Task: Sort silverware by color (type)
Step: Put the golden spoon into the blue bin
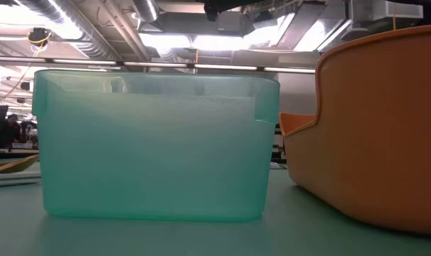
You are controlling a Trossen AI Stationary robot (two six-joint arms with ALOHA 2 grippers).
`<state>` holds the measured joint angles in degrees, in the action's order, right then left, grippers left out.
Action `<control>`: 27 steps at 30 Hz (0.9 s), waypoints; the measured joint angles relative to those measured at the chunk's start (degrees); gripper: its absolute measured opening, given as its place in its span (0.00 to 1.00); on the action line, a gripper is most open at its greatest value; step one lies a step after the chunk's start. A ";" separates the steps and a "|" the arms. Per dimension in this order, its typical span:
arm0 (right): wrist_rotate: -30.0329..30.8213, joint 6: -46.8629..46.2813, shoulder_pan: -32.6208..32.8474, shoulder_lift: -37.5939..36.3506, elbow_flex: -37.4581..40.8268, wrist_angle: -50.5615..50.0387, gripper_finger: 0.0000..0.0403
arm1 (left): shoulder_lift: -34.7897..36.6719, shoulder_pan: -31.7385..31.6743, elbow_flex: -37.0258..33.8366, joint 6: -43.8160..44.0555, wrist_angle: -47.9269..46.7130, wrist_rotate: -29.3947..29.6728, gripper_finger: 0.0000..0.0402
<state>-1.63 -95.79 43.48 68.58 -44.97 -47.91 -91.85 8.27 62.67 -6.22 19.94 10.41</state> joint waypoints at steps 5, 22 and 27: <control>-0.27 0.00 0.00 0.00 1.64 0.27 0.00 | 0.02 0.01 0.00 0.00 0.02 0.00 0.33; 1.05 0.04 0.00 0.00 2.58 0.43 0.00 | 0.02 0.00 0.00 0.00 0.02 0.02 0.33; 1.05 0.04 0.00 0.00 2.58 0.43 0.00 | 0.04 0.02 0.00 0.00 0.02 0.02 0.33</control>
<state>-0.58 -95.74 43.48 68.58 -42.39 -47.48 -91.81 8.29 62.67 -6.22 19.97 10.43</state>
